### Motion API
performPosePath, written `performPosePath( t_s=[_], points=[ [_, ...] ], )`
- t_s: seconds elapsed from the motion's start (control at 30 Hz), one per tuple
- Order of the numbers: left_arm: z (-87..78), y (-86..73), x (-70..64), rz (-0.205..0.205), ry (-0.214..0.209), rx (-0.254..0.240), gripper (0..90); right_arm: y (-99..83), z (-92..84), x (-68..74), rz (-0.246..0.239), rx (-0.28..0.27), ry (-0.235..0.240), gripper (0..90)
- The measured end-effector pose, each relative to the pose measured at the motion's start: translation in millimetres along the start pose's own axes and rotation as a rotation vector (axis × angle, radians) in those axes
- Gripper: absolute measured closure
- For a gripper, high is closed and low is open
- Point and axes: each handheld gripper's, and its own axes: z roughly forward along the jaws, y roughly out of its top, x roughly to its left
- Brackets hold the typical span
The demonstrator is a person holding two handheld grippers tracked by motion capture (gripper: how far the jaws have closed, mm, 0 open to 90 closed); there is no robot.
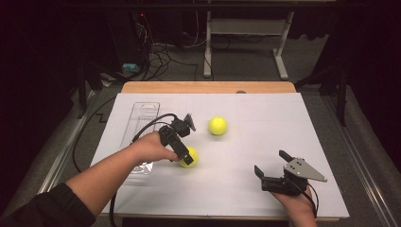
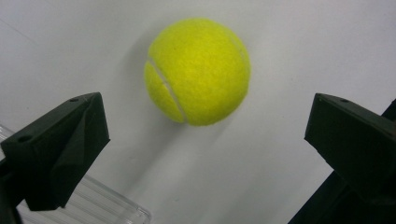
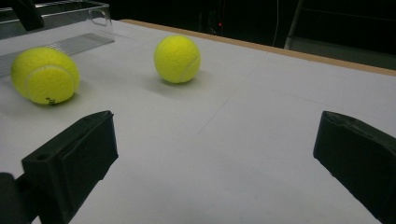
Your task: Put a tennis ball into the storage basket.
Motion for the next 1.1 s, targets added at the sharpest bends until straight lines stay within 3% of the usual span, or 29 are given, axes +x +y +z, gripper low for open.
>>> performPosePath(
  t_s=[0.63, 1.1],
  points=[
    [29.7, 11.5, 6.8, -0.031, -0.007, 0.052, 0.8, -0.6, -0.5, -0.7, 0.007, 0.002, 0.001, 0.0],
    [40.6, 17.0, 9.4, -0.035, -0.018, 0.071, 4.2, -0.9, 0.1, -0.8, 0.001, 0.004, -0.001, 0.0]
  ],
)
